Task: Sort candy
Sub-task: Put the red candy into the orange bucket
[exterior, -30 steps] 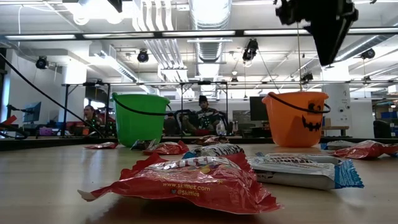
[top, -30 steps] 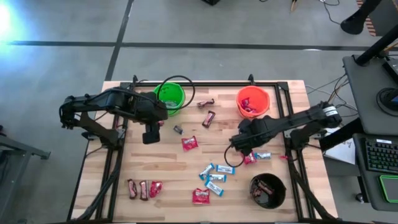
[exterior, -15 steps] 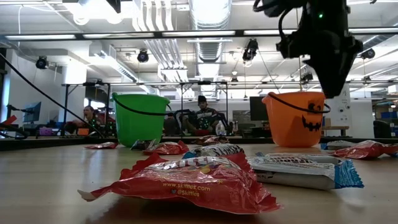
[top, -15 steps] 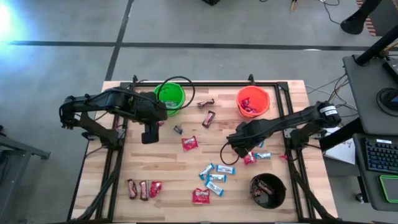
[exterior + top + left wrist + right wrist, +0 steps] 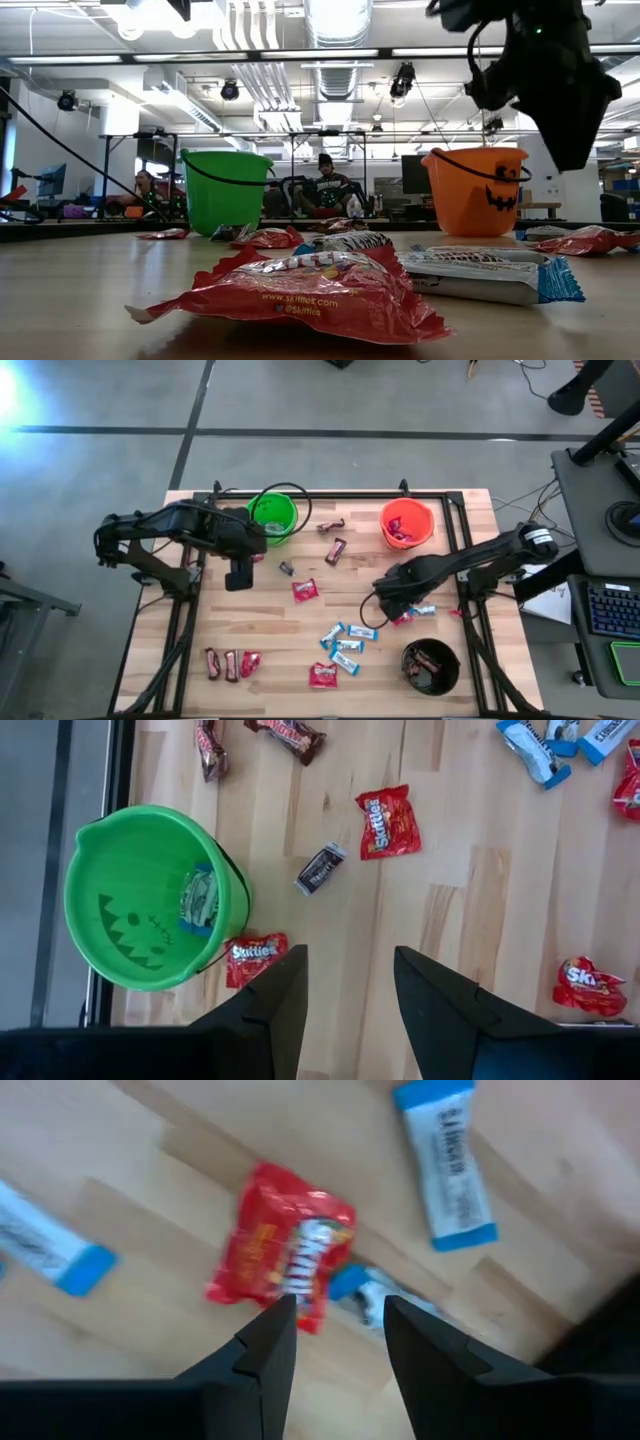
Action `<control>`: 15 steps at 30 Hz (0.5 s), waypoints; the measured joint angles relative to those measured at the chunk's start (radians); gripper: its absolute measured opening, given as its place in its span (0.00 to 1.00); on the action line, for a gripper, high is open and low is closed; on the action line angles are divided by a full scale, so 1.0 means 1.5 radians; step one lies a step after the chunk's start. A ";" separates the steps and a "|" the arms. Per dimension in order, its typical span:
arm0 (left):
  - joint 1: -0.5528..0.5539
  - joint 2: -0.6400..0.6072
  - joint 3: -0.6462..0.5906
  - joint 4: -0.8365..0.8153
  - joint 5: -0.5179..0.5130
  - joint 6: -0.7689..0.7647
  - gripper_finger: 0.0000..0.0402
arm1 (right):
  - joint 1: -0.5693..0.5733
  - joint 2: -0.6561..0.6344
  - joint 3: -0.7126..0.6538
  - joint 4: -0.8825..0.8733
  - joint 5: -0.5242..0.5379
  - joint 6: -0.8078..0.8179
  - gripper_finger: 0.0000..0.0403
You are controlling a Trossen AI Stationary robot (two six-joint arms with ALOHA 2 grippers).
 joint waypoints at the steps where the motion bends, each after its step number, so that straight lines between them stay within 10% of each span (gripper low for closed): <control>1: 0.000 -0.001 0.000 0.000 0.000 0.003 0.33 | 0.001 -0.010 -0.002 0.011 -0.001 0.007 0.36; 15: 0.000 -0.005 -0.009 0.000 0.000 0.011 0.33 | 0.004 -0.050 -0.022 0.075 0.019 0.029 0.36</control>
